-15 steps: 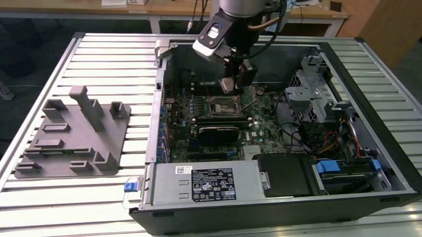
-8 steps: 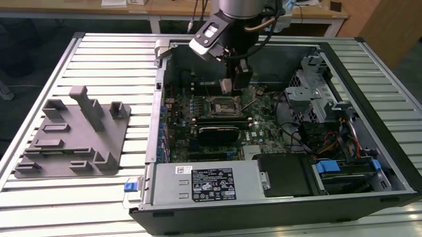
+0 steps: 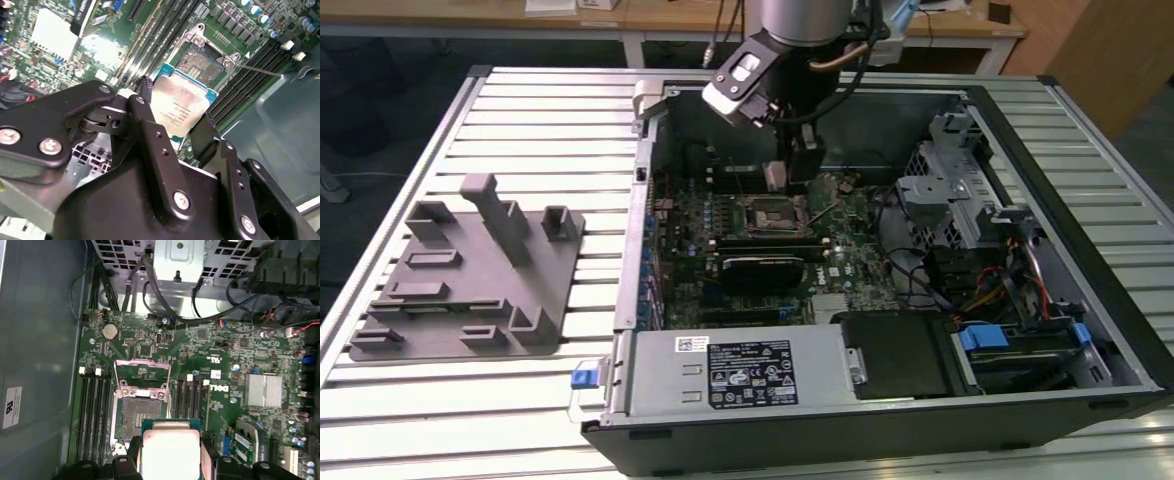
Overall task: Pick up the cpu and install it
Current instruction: 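Place the cpu into insertion slot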
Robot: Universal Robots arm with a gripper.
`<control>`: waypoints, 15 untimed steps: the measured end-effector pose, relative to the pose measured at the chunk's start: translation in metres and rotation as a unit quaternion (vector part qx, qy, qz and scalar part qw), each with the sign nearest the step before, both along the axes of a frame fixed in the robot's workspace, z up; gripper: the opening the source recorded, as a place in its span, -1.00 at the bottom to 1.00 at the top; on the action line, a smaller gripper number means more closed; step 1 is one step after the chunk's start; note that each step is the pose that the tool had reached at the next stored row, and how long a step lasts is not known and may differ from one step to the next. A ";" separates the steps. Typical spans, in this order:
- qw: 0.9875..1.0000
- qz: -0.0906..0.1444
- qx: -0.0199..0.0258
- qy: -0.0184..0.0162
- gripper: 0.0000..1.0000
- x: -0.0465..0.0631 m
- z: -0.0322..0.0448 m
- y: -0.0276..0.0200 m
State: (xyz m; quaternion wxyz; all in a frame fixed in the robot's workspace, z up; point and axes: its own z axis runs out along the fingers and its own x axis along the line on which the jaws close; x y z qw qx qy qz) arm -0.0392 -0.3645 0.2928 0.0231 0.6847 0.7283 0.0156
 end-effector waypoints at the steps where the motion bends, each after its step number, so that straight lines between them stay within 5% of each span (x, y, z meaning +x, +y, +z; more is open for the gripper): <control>1: 1.000 0.000 0.000 0.000 0.08 0.000 -0.0018 0.0013; 6: 1.000 0.000 -0.001 0.000 0.08 0.000 -0.0108 0.0058; 15: 1.000 -0.001 -0.006 0.001 0.08 0.000 -0.0269 0.0070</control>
